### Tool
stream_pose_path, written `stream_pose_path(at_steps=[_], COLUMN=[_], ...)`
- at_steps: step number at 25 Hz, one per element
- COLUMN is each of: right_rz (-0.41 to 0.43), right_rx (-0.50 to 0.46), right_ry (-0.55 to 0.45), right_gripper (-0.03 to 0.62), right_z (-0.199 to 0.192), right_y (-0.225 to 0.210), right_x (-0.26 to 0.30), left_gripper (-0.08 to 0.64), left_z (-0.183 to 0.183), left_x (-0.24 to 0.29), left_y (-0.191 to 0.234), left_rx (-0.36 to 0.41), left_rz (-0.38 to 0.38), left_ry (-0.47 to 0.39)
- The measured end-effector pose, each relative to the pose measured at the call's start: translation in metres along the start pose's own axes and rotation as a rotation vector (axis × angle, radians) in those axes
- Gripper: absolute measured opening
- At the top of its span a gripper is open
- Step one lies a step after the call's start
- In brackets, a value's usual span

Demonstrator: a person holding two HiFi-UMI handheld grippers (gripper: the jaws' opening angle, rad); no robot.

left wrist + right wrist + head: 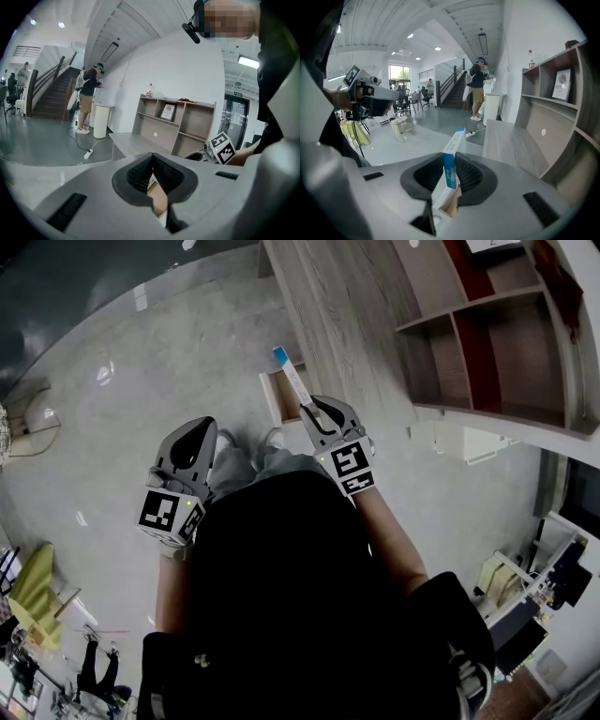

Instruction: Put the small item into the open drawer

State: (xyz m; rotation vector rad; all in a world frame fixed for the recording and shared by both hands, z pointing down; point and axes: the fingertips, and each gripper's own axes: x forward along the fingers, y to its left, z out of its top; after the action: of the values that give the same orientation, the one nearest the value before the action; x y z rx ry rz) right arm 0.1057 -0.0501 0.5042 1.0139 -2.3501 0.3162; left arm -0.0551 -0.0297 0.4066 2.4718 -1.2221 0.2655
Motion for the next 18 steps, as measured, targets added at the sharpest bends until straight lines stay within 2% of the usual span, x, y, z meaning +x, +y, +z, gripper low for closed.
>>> stream_pose_path(at_steps=[18], right_rz=[-0.015], right_rx=[0.060], right_ry=[0.219], right_gripper=[0.092], right_z=[-0.079], right_y=[0.016], right_x=[0.065], left_gripper=[0.003], left_z=[-0.007], left_x=[-0.013], left_y=[0.033], left_rx=[-0.012], left_rz=[-0.029], left_ry=[0.064])
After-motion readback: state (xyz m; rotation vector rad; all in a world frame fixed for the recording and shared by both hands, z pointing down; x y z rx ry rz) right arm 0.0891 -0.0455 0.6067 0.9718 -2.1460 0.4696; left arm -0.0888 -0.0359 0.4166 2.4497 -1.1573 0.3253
